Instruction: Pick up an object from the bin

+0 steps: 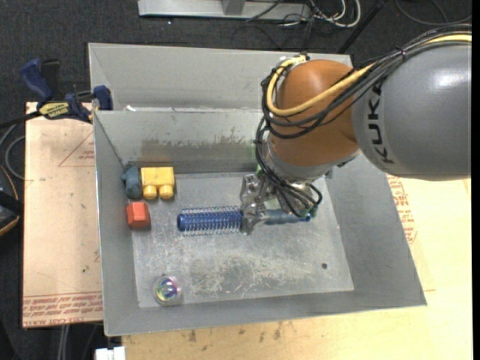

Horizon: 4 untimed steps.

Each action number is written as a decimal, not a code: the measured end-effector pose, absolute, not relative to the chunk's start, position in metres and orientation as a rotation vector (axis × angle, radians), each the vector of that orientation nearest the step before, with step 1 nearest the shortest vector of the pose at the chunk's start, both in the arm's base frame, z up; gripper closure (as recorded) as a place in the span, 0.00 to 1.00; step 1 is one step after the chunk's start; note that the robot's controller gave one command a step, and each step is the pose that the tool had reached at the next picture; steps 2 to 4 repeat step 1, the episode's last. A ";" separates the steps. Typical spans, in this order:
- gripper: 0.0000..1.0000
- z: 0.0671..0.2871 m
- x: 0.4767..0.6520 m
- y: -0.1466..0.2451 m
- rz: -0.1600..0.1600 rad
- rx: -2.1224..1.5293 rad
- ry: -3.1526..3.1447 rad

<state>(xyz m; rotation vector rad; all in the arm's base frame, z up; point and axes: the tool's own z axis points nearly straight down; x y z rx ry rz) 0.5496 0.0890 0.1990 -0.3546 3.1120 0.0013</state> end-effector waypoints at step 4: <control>1.00 0.248 0.560 0.084 0.001 -0.337 3.116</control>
Offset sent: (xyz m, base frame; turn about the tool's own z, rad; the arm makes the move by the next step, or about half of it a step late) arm 0.0083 -0.0058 0.0462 0.0094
